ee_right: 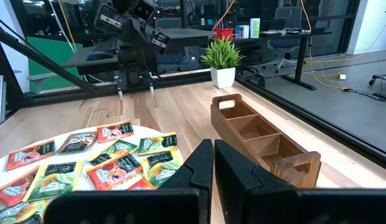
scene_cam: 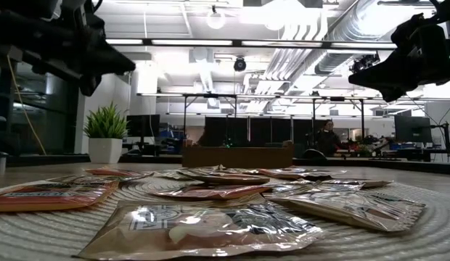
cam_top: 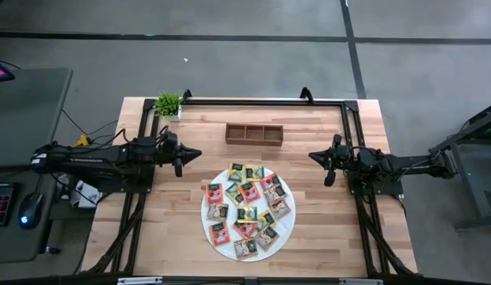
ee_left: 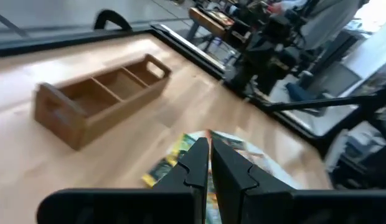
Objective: Pick & Place Tea
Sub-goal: Put the orange tea bag into the left section of the wooden organizer
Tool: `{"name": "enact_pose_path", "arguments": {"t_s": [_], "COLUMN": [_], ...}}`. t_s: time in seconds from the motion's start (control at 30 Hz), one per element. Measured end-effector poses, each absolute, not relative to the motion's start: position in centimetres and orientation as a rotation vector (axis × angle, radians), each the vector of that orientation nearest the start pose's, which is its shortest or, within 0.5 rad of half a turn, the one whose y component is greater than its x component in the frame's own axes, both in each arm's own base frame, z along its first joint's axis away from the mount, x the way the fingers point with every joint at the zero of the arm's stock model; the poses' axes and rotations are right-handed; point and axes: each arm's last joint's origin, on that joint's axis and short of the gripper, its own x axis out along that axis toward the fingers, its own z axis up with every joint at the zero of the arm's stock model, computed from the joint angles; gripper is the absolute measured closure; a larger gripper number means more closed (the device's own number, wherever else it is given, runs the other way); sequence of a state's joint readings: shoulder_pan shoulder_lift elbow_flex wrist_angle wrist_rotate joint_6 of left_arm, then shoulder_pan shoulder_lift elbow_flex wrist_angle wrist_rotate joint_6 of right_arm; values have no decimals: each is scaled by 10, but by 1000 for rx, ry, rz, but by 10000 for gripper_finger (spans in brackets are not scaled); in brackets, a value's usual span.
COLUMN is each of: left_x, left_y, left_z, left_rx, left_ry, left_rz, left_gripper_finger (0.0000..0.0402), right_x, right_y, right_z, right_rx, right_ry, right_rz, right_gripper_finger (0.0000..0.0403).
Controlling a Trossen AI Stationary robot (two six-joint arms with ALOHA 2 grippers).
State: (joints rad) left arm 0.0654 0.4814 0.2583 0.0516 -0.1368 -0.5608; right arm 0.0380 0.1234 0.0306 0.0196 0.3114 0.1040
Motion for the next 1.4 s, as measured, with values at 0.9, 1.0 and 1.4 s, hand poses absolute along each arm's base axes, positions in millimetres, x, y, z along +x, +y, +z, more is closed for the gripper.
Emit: {"name": "enact_pose_path", "arguments": {"t_s": [0.9,1.0,1.4], "left_x": [143,147,166], "left_y": [19,19,18], "left_z": [182,174,149], "left_rx": [-978,-1049,-1239], "left_ry": [457,528,717], "left_rz": [217,237,231], "left_gripper_finger": [127,122,122], "right_x": [103,103,103], "right_y": [-5,-5,-5], "right_z": [166,166,166], "right_rx": [91,91,91], "right_ry": [58,58,58], "right_rz": [-276,-277,-277], "right_gripper_finger": [391,391,391]}}
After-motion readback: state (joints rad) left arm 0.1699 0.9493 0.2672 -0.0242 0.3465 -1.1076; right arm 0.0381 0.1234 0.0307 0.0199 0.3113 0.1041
